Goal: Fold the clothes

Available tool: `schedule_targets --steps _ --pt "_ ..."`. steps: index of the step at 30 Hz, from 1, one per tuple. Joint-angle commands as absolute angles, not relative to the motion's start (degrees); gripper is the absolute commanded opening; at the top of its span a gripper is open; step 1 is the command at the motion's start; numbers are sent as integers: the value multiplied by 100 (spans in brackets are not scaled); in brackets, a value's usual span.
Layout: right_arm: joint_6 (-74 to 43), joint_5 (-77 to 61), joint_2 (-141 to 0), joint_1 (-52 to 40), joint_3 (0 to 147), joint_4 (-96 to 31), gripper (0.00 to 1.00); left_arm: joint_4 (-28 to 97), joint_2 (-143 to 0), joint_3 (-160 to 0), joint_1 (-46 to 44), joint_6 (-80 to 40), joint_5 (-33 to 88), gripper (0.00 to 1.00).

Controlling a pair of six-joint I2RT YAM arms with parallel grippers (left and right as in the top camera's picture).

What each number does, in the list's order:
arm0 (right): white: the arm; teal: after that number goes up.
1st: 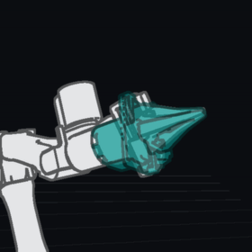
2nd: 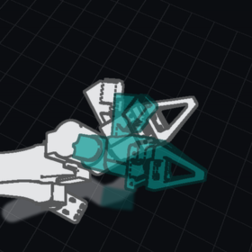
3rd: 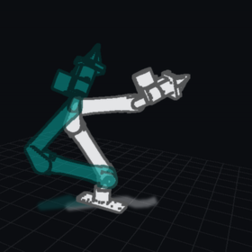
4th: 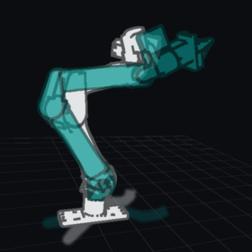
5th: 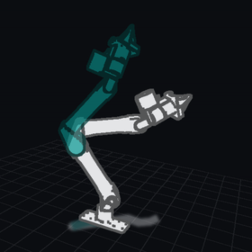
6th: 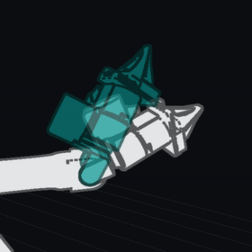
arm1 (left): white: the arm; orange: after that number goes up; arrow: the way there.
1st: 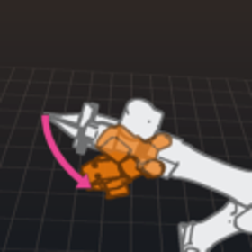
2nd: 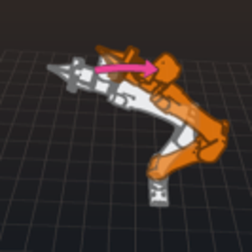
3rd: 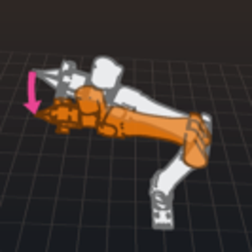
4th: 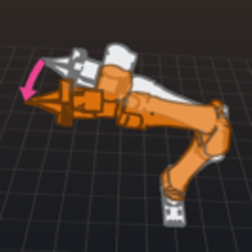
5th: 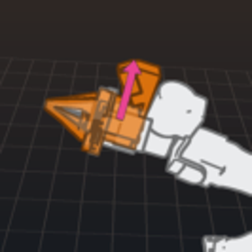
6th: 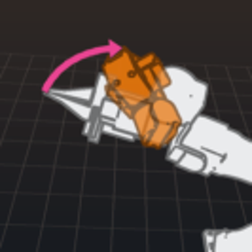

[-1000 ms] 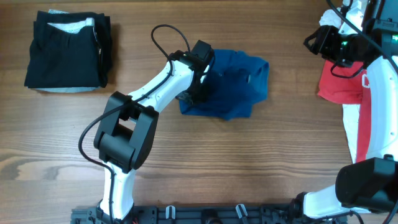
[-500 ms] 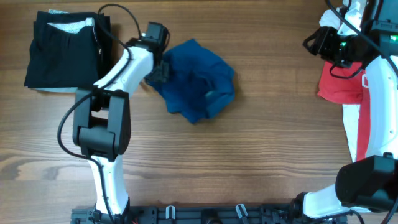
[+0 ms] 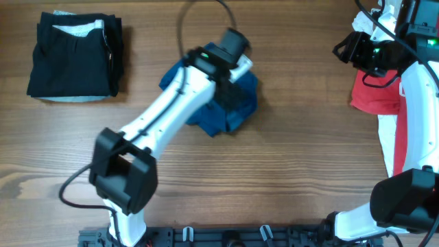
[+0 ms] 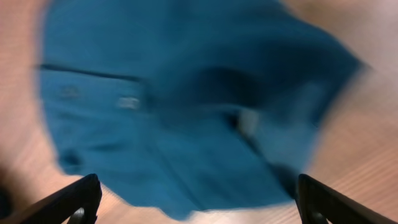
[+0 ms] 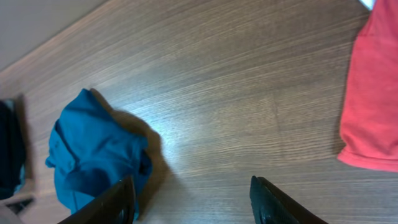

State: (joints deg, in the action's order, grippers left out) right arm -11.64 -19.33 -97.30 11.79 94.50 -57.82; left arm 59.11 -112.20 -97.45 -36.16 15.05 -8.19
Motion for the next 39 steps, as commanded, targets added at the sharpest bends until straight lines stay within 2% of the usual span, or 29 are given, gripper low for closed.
schedule_targets --steps 1,7,23,27,28,29,31,32,34,39 --pt "-1046 -1737 -9806 1181 9411 -5771 60 5905 -11371 -9441 -4171 1758 -217 99" --pt "-1066 -1739 -9806 1181 9411 -5815 60 5070 -11380 -8792 -4639 1756 -276 100" --pt "-1090 -1739 -9806 1179 9411 -6034 60 3369 -11749 -7762 -3815 1612 -456 100" --pt "-1090 -1739 -9806 1179 9411 -6038 60 3081 -12016 -7762 -3684 1612 -456 94" --pt "-1094 -1737 -9806 1179 9411 -6038 60 3028 -12101 -7762 -3653 1612 -458 91" --pt "-1090 -1739 -9806 1179 9411 -6038 60 2989 -12169 -7762 -3629 1612 -458 80" --pt "-1092 -1737 -9806 1179 9411 -6038 60 2950 -12291 -7762 -3562 1608 -478 50" --pt "-1092 -1737 -9806 1179 9411 -6034 60 2928 -12344 -7762 -3518 1608 -480 31" --pt "-1092 -1734 -9806 1179 9411 -6027 61 2884 -12350 -7762 -3428 1566 -486 4" --pt "-1087 -1737 -9806 1179 9411 -6029 60 2788 -12077 -7802 -3183 972 -674 4"
